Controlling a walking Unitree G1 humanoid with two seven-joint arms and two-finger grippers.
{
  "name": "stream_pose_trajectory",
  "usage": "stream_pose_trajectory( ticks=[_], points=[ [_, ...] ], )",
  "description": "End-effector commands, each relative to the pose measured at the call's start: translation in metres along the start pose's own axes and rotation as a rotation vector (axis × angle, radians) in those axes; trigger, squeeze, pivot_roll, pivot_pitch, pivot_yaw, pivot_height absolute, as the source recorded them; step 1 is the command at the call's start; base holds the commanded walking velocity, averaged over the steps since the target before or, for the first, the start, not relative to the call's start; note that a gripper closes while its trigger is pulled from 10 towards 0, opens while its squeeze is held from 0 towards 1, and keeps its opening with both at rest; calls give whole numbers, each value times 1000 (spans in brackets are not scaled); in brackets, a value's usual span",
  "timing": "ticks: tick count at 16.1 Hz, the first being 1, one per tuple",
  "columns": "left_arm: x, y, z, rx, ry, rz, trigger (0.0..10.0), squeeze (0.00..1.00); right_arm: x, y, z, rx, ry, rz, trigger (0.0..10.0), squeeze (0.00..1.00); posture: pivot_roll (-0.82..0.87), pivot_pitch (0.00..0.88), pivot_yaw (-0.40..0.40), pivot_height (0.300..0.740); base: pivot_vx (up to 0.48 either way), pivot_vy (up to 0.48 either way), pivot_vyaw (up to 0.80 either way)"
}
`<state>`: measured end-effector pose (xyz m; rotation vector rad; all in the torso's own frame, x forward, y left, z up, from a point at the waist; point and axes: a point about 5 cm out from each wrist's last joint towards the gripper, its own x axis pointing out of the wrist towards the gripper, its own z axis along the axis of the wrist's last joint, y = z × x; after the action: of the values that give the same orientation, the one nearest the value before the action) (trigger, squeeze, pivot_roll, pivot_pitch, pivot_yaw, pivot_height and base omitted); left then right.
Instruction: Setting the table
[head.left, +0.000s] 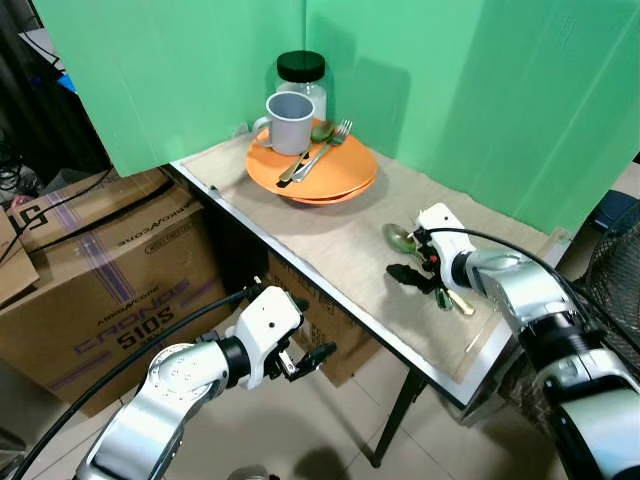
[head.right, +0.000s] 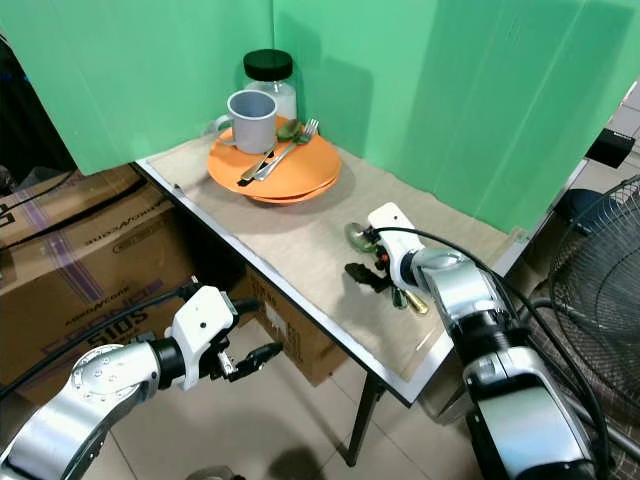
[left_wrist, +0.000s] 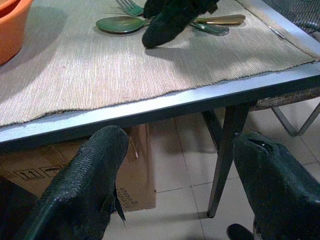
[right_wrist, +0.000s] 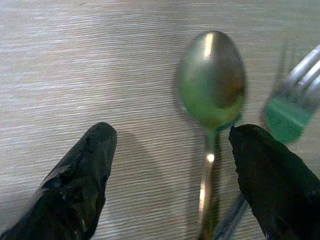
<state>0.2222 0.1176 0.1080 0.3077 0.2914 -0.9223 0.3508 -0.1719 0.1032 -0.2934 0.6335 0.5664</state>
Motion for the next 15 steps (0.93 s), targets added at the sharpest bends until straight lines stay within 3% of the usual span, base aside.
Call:
stream_pose_trajectory(
  ticks=[1, 5, 6, 7, 8, 9, 15],
  points=[
    [0, 0, -2, 0, 10, -1, 10000, 0, -1, -4, 5, 9, -6, -23, 10000, 0, 116, 0, -5, 740, 0, 0, 0],
    [0, 0, -2, 2, 12, -2, 10000, 0, 1, -6, 7, 52, -6, -28, 10000, 0, 118, 0, -7, 740, 0, 0, 0],
    [0, 1, -2, 3, 12, -2, 10000, 0, 2, -6, 5, 57, 11, -24, 9216, 0, 118, 0, -6, 740, 0, 0, 0],
    [0, 1, -2, 5, 13, -2, 10000, 0, 2, -5, 3, 57, 25, -20, 4078, 0, 118, 0, -6, 740, 0, 0, 0],
    [0, 2, -2, 6, 13, -2, 10000, 0, 3, -5, 3, 57, 31, -18, 2471, 0, 118, 0, -5, 740, 0, 0, 0],
    [0, 2, -2, 8, 14, -3, 10000, 0, 3, -5, 2, 54, 43, -17, 0, 0, 117, 0, -4, 740, 0, 0, 0],
    [1, 4, -2, 16, 17, -7, 10000, 0, 5, -1, 1, 46, 94, -15, 0, 0, 119, 0, -5, 740, 0, 0, 0]
  ],
)
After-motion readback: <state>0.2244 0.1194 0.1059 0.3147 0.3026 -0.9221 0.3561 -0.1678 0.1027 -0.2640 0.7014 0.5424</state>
